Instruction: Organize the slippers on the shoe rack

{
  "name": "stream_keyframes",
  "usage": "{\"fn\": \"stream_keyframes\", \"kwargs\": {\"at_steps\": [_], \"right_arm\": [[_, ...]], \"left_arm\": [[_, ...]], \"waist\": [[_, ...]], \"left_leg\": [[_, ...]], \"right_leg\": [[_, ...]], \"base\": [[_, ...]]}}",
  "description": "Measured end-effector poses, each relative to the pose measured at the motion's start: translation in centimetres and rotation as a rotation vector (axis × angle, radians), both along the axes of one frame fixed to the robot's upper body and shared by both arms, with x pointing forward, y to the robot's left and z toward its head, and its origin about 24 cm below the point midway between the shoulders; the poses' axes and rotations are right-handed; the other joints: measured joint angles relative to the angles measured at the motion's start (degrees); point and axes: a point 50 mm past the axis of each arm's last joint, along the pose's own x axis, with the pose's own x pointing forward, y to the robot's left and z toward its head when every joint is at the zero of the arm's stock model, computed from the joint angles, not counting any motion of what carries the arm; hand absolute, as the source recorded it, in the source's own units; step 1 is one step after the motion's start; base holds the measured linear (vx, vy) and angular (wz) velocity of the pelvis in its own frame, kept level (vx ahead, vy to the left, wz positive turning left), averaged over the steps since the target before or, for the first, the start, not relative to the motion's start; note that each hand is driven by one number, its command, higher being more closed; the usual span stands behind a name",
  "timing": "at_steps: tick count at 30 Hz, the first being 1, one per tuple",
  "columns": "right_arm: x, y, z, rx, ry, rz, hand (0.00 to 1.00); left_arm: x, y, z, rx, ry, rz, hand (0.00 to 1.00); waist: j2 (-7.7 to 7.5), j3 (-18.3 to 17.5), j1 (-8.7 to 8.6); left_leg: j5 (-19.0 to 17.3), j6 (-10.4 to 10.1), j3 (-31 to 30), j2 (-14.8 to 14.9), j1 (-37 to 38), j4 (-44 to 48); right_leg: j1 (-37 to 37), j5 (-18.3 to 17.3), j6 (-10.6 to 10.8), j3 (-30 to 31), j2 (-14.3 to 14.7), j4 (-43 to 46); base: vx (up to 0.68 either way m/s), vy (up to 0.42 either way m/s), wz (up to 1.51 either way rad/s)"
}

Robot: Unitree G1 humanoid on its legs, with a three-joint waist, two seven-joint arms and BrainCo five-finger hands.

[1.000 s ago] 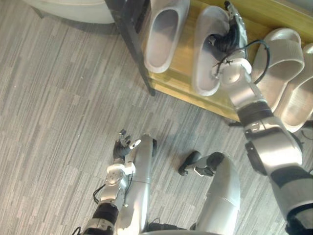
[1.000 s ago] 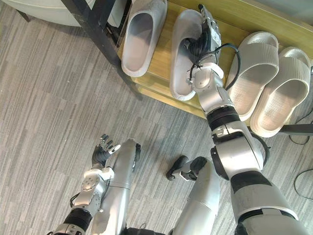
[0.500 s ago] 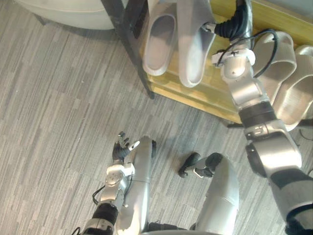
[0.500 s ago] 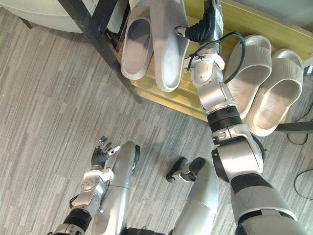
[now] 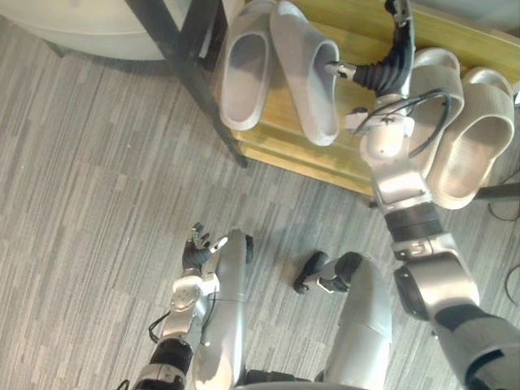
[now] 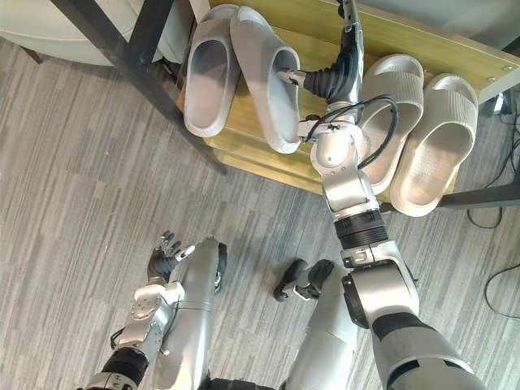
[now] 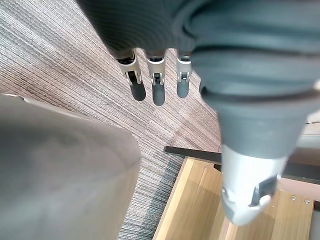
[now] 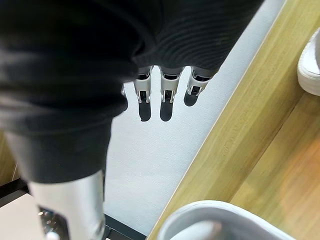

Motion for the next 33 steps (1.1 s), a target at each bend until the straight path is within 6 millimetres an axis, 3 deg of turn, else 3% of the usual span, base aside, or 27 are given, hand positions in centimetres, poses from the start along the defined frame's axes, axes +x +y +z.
{"fn": "stream_keyframes", "kwargs": {"at_steps": [7,11,20,23,33], "right_arm": [[0.7,0.4,-1.3,0.074,0.065,0.019,0.0],[0.7,1.2,-1.9,0.215,0.084,0.094,0.0],[-0.1,4.5,-7.8,0.595,0.254,0.322,0.0],[-0.2,5.4,-8.3,0.677,0.278,0.393,0.0],[0.1,5.8,-10.1,0.878,0.336,0.476,0.0]], "left_arm": [[0.0,0.1,-0.1,-0.001,0.006,0.022,0.0],[-0.1,0.2,-0.1,-0.007,0.009,0.031,0.0],[-0.3,0.7,-0.6,-0.007,0.043,0.052,0.0],[-0.3,0.8,-0.6,-0.011,0.045,0.061,0.0],[-0.4,1.0,-1.0,-0.026,0.068,0.11,0.0]], "waist": [[-0.04,0.0,-0.1],[-0.07,-0.1,-0.16],[-0.94,-0.5,-0.64],[-0.94,-0.5,-0.64],[-0.94,-0.5,-0.61]], "left_leg": [[0.2,-0.4,-0.2,0.2,0.0,-0.5],[0.8,-0.8,-0.4,0.2,0.2,-1.5],[1.1,-1.3,-0.5,0.7,1.8,-3.1],[1.1,-1.4,-0.6,0.9,1.8,-3.1],[1.2,-1.6,-0.8,0.9,1.8,-3.2]], "right_leg": [[0.0,0.0,0.0,-0.2,0.3,-0.2],[0.2,0.2,-0.4,-0.6,0.6,-1.0],[1.8,0.3,-0.4,-1.0,1.4,-2.3],[1.8,0.3,-0.4,-1.0,1.6,-2.3],[1.8,0.3,-0.4,-1.2,1.7,-2.3]], "base": [[0.03,-0.039,0.0],[0.03,-0.048,0.02],[0.03,-0.041,-0.01],[0.03,-0.037,-0.02],[0.01,-0.013,0.0]]}}
